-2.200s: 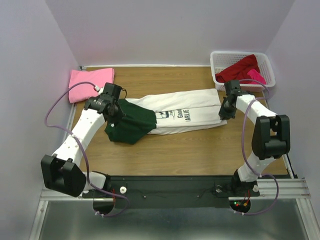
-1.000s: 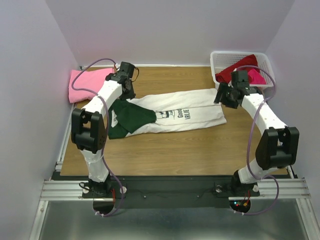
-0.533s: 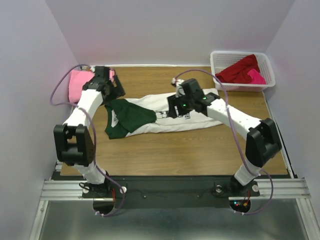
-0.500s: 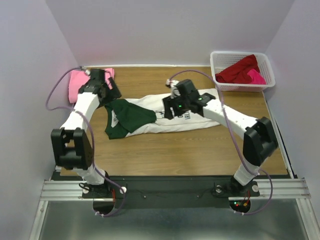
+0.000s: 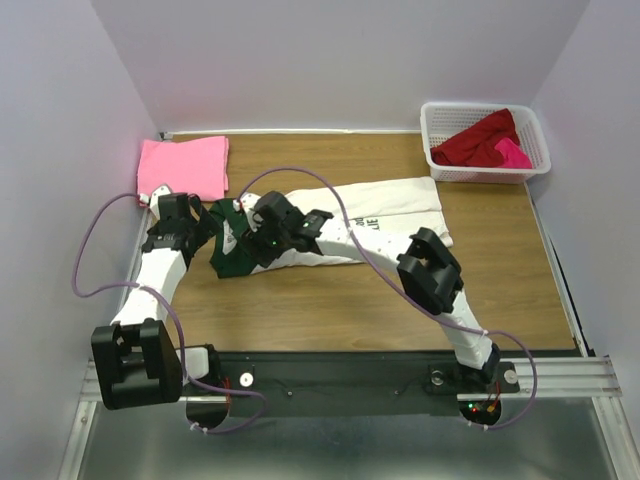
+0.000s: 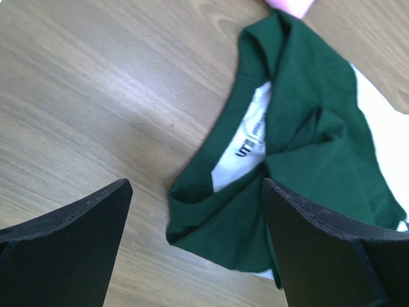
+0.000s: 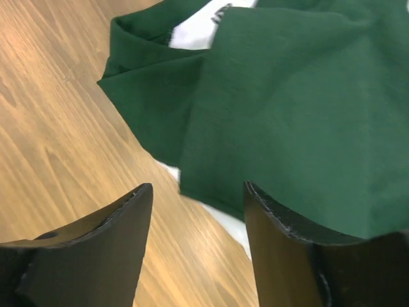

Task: Fold and stack the t-shirts
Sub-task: Fold the tshirt

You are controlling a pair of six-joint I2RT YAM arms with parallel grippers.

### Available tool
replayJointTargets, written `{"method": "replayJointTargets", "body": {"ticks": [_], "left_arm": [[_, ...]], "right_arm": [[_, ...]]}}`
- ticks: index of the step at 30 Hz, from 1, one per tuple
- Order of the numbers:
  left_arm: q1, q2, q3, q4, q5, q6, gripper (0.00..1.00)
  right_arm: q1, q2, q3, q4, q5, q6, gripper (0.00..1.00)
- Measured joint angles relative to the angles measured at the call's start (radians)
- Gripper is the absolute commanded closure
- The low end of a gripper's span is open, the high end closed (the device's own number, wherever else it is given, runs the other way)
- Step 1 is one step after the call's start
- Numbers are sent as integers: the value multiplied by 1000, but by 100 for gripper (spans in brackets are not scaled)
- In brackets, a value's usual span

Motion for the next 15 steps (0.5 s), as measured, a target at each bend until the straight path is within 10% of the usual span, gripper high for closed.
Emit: {"method": "replayJointTargets", "body": {"ticks": [8,15], "left_arm": [[0,14,-59,90,-30,-11,5],[0,14,-59,121,-30,-11,6]], "right_arm": [[33,109,75,0,66,-12,48],[32,122,75,-1,148,-13,75]]}}
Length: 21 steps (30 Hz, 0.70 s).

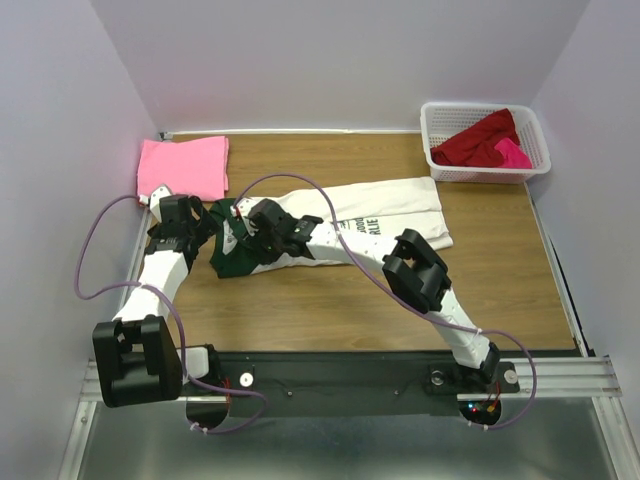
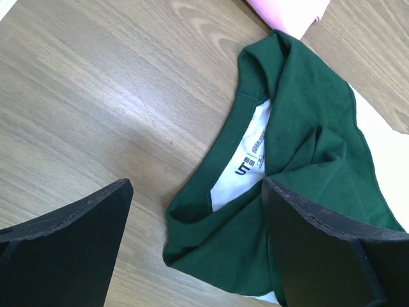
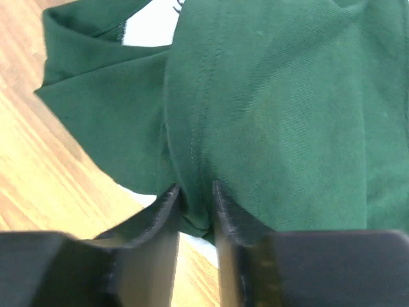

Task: Fold and stack the t-shirts
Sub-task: Fold the tshirt

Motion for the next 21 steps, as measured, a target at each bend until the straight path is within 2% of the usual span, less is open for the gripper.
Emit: {"method": "replayJointTargets", "body": {"ticks": [1,4,13,21], "left_arm": [[0,0,0,2,1,0,6],[0,0,0,8,3,0,6],[0,14,0,14,17,0,6],[0,43,0,16,37,2,6]], "right_arm": [[0,0,0,1,9,-2,86],[0,0,0,0,36,-5,99],[-14,0,58,0,156,-25,99],[-167,-3,63,5,211,42,99]]}}
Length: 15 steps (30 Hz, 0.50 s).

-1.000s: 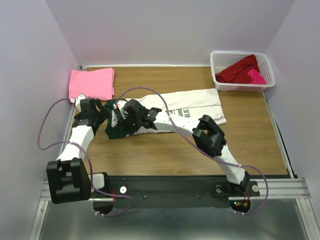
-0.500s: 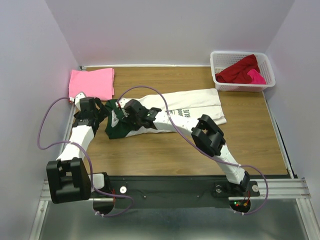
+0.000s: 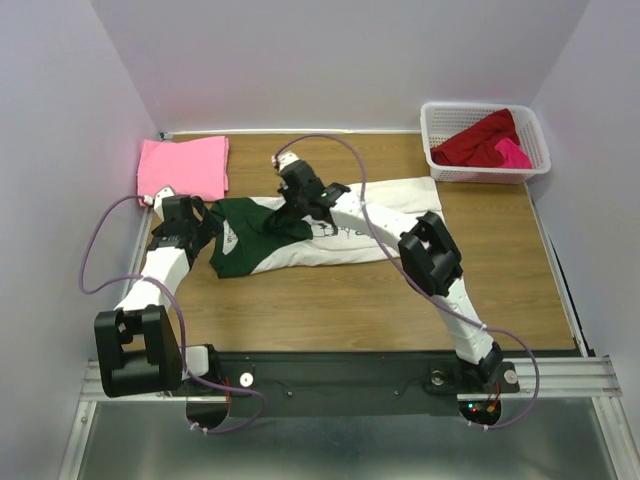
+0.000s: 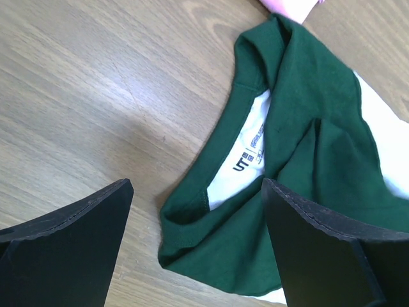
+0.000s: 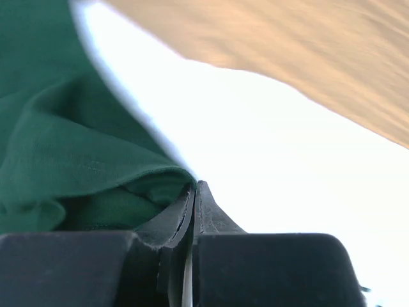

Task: Fold and stack the t-shirts
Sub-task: Fold the tshirt

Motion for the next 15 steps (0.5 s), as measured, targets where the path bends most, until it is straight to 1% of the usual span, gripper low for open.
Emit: {"method": "replayJointTargets", "body": {"ticks": [4,7,11,15], "left_arm": [[0,17,0,0,17,2,6],[0,23,0,2,28,4,6],[-1,31,0,6,48,7,7],[-14,42,0,7,66,16,9]], "right_arm": [[-105,-11,-25,2,11,66,99],[-147,-18,-39,-1,18,101,99],[-156,-18,-39,0,16,134,97],[-150,-16,-5,-9,-3,140,92]]}}
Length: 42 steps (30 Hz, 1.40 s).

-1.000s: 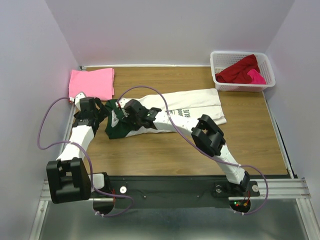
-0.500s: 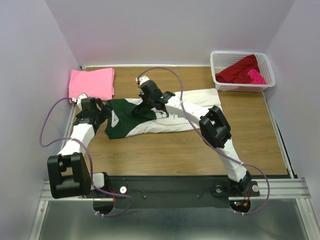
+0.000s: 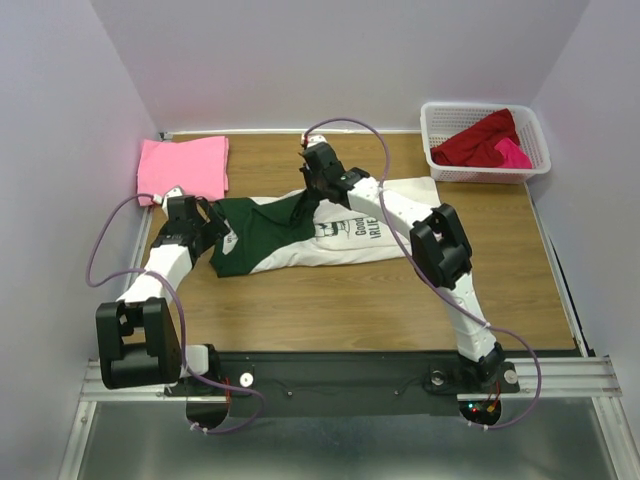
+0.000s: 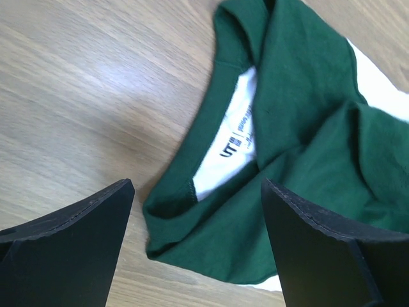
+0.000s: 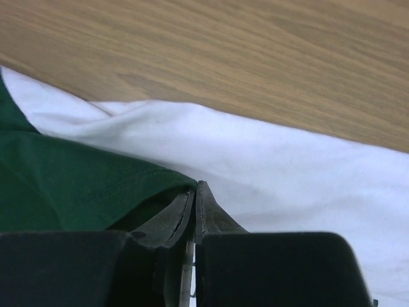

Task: Fold and stack the t-shirts
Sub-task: Fold the tshirt

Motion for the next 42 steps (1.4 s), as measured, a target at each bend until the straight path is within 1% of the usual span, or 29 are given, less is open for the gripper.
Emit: {"method": "replayJointTargets", "body": {"ticks": [1,3,4,6,7,10,12,15,18,20,22,24,25,27,28,30,35,42], "left_arm": [[-3,2,0,0,5,3,9],[-15,10,0,0,13,10,9],[-21,13,0,0,15,14,9],[-30,14,0,0,21,19,10],[-36,14,0,0,24,22,10],[-52,15,0,0,28,29,11],[-61,15,0,0,33,34,11],[-92,15,0,-4,43,38,14],[-136,14,1,-32,61,39,15],[-158,14,5,-69,68,35,14],[-167,14,5,-102,65,29,15],[-167,14,5,-132,57,25,15],[-167,14,5,-141,55,24,15],[-167,16,5,-155,53,20,16],[-167,19,5,-158,54,18,16],[-169,26,5,-160,55,17,16],[-177,31,10,-167,55,18,16],[-215,30,37,-171,56,18,16]], "right_arm": [[0,0,11,0,-4,0,87],[1,7,51,1,-3,4,82],[1,13,72,4,-2,6,75],[1,16,92,10,13,17,64],[1,17,97,10,28,25,54],[-6,17,98,11,65,47,43],[-16,5,69,21,78,56,43],[-44,-68,-59,10,90,64,43],[-105,-228,-275,-1,86,69,43],[-161,-375,-437,-16,79,83,43],[-236,-528,-566,-53,67,99,46],[-300,-616,-639,-56,55,115,49],[-359,-686,-704,-67,45,130,50],[-414,-745,-771,-76,40,142,55],[-436,-765,-805,-86,35,146,61],[-454,-774,-850,-106,22,152,64],[-449,-736,-906,-140,-37,159,65],[-449,-660,-908,-140,-70,159,68]]}}
